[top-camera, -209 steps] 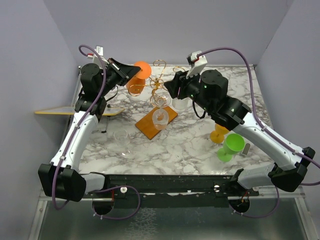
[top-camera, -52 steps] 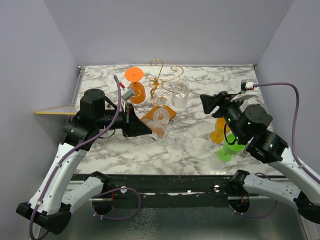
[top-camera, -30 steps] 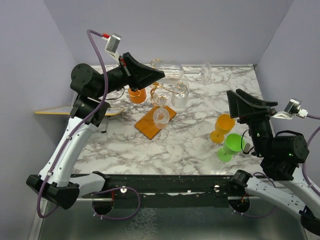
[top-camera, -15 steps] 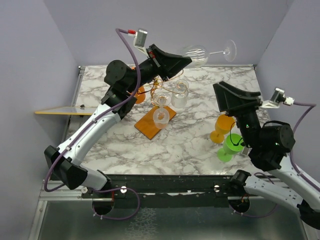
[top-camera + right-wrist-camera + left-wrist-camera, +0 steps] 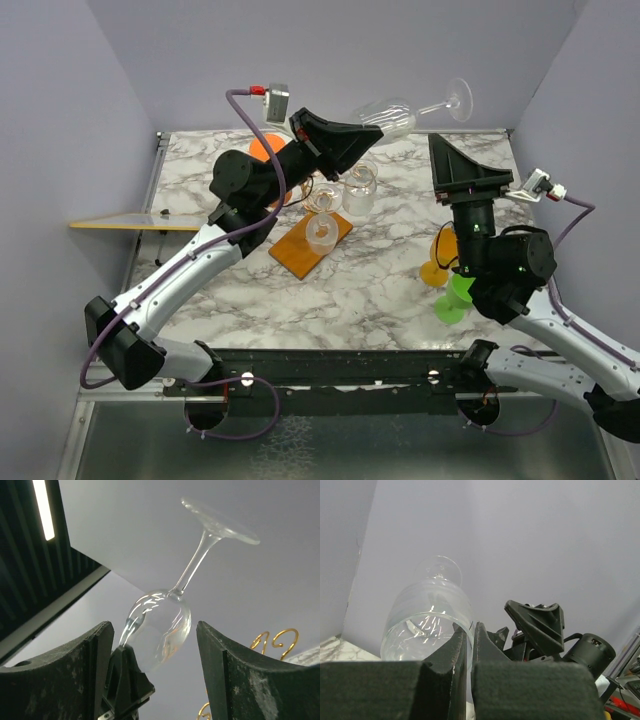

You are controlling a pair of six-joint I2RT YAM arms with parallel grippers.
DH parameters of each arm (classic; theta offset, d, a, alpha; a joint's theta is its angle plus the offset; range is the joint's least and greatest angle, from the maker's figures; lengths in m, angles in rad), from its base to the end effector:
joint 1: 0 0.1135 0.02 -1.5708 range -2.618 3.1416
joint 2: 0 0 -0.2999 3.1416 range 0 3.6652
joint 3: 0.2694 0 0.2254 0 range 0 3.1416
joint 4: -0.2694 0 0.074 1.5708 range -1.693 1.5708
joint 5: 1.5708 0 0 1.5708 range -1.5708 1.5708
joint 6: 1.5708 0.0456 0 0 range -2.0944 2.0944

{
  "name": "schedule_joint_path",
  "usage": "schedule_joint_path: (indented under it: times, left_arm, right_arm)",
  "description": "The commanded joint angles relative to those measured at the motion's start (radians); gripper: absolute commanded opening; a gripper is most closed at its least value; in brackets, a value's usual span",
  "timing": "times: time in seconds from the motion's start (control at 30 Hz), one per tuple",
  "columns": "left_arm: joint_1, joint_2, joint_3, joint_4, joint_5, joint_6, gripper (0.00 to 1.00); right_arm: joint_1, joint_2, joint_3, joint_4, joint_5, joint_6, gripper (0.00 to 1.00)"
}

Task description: Place the wine glass upside down on the wine glass rack

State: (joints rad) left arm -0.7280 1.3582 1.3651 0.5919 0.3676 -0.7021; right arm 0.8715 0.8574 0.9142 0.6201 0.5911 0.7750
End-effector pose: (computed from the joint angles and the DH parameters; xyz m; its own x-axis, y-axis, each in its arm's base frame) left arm 0.1905 -0.1918 0.5338 -0.2229 -0.6087 -0.7615 0.9150 0.1389 -0.3788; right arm 0.0996 0.0789 0.4826 0.0391 0.9491 -0.3126 -0.5363 0.2839 0.7948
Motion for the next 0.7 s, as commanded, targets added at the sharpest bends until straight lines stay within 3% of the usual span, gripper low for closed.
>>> schedule_joint_path:
  times: [0.0,0.13,0.17,0.4,0.67]
  left_arm:
    - [-0.004,-0.053,-0.024,0.121,-0.028,0.002,0.00]
    - [-0.005,-0.062,-0.060,0.170,-0.022,-0.030,0.00]
    - [-0.005,-0.069,-0.078,0.190,-0.008,-0.048,0.00]
    - [-0.005,-0.092,-0.115,0.214,0.036,-0.081,0.00]
    - [-0.005,-0.135,-0.155,0.246,0.098,-0.124,0.00]
  right_arm:
    - [0.004,0.031,-0.017,0.163,0.061,0.050,0.72]
    - [0.003,0.059,0.022,0.085,0.091,0.158,0.70]
    - [0.004,0.088,0.040,0.079,0.091,0.185,0.64]
    - [0.004,0.115,0.013,0.197,0.063,0.173,0.51]
    - [0.003,0.126,0.005,0.179,0.061,0.244,0.45]
